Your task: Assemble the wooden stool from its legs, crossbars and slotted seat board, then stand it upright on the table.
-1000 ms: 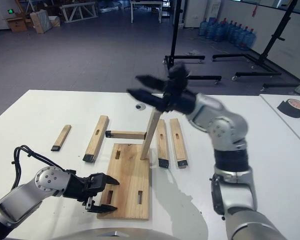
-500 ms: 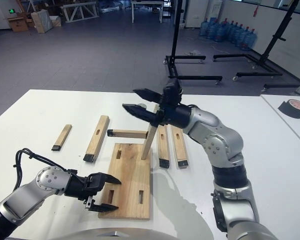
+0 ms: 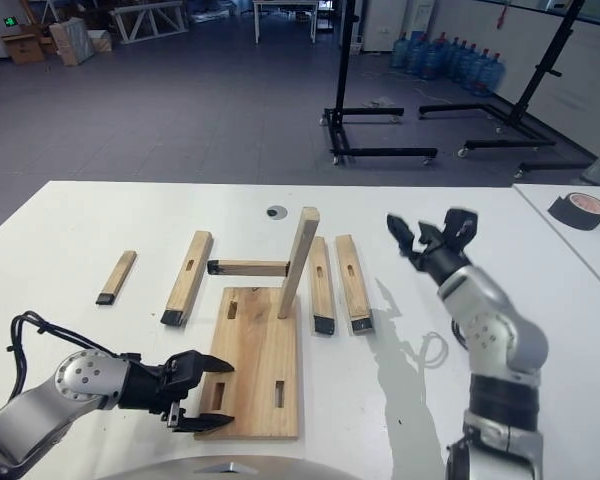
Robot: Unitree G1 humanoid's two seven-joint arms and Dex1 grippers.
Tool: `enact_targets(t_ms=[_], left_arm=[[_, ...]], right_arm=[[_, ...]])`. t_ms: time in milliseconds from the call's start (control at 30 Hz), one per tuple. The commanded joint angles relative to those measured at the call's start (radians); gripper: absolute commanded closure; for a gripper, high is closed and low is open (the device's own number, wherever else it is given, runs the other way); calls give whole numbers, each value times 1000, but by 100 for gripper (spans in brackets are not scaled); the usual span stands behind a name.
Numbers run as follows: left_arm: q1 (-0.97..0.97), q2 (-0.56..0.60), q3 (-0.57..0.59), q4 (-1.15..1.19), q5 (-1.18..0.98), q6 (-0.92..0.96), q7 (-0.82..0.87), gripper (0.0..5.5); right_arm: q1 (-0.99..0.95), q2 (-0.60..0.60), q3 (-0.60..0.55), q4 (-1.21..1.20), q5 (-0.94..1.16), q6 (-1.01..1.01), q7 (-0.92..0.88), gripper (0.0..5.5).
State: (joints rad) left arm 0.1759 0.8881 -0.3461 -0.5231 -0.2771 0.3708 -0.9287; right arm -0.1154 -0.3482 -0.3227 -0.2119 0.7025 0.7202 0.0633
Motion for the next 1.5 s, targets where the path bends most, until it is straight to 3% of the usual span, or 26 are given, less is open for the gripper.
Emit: enact_targets(t_ms=[33, 233, 633, 967, 1100, 1267, 1400, 1467, 1500], left_arm=[[50, 64, 155, -41, -44, -44, -31, 168], [25, -43, 301, -99, -238, -6, 10, 168], [-30, -138, 263, -117, -248, 71, 102, 168], [-48, -230, 297, -85, -272, 33, 151, 168], [-95, -334, 355, -53, -389, 58, 211, 168], [-128, -368, 419, -39, -622, 136, 189, 168], [-172, -366, 470, -37, -867, 217, 170, 168], [-185, -355, 493, -42, -1005, 251, 164, 168], [-190, -343, 485, -47, -1021, 267, 167, 168]], right_arm=[[141, 31, 171, -145, -144, 52, -88, 154], [178, 42, 305, -151, -301, 128, -138, 154], [90, 61, 350, -33, -431, 151, -68, 154], [100, 60, 333, 10, -453, 206, -6, 332], [20, 54, 251, 82, -447, 92, 20, 347], [-215, 30, 13, 150, -250, -144, 193, 347], [-298, 1, -131, -136, 451, 63, 421, 347], [-254, -47, -110, -251, 684, 127, 485, 347], [-225, -65, -72, -298, 703, 150, 512, 347]])
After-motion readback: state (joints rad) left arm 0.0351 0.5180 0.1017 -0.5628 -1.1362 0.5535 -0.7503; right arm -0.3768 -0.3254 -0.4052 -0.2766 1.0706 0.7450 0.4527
